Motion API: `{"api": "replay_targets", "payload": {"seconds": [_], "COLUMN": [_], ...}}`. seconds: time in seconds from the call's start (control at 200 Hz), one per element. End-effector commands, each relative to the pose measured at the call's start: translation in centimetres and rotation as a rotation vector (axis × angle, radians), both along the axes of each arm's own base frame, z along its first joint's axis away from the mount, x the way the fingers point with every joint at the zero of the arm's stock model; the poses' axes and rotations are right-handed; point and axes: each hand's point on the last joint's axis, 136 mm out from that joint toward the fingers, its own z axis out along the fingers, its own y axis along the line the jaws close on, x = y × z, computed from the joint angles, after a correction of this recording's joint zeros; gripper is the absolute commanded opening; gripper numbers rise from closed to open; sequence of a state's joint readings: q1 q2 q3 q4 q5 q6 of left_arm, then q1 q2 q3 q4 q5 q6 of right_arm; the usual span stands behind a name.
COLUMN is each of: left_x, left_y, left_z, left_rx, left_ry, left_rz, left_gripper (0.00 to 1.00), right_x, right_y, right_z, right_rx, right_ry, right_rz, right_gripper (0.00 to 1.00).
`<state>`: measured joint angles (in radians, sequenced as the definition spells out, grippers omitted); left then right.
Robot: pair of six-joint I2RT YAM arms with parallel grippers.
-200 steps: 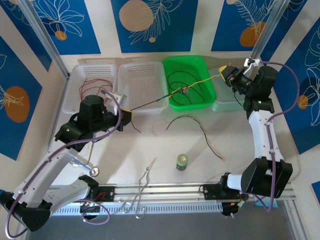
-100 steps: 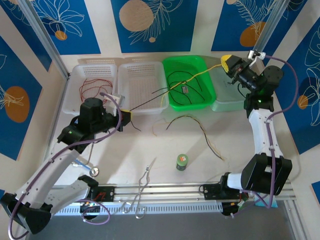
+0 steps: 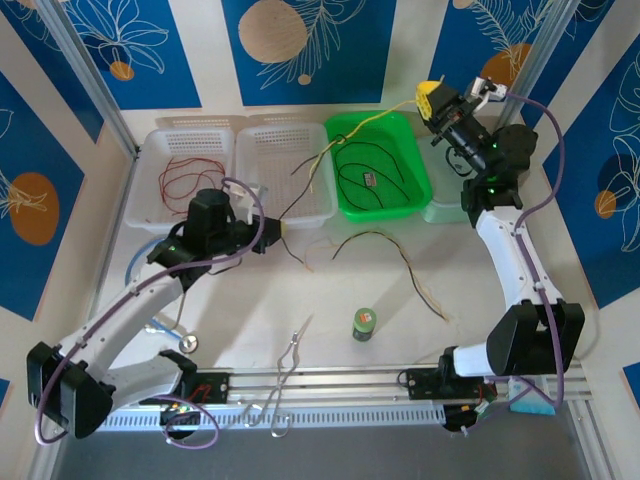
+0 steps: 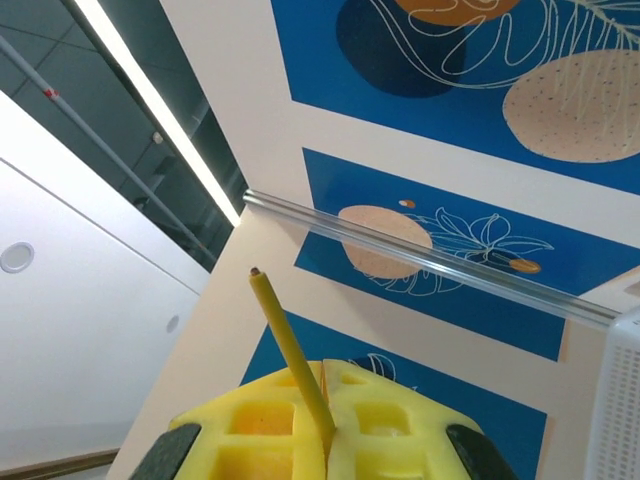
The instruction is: Untangle the cables
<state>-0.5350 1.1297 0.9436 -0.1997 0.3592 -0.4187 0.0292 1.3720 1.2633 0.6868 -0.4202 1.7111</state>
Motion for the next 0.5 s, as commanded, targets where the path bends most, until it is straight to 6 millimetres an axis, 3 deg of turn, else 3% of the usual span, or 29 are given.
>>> {"api": "replay_targets", "payload": {"seconds": [0.0,0.105,0.19,0.34,0.495], "left_x": [0.5,1.5,2.6,4.9,6.8], "left_y": [-3.4,-5.3,-5.5,-4.3,-1.2], "left_z": [1.6,1.2,0.7,1.1,2.4], "left_rx": [-0.128,-0.154,-0.133,-0.164,-0.156], "left_ry": [-0.035,-0.028,-0.036,-0.033,-0.075], "left_rz": [-0.058,-0.086,-0.068,-0.033,0.044], "left_gripper": [0.0,0.0,0.0,0.0,0.0], "right_x": [-0.1,-0.1,-0.3,-0.9,-1.5], "right_y": [1.2,1.9,1.6,0.2,-1.3], "right_z": [0.9,1.1,1.5,1.2,0.2], "right_rx": [0.042,0.075,0.093,0.071,0.043], "right_ry": [-0.033,-0.034,-0.031,-0.018,0.004], "right_rz": [-0.009,0.025,0.034,0.016,-0.014], "right_gripper": [0.0,0.0,0.0,0.0,0.0]}}
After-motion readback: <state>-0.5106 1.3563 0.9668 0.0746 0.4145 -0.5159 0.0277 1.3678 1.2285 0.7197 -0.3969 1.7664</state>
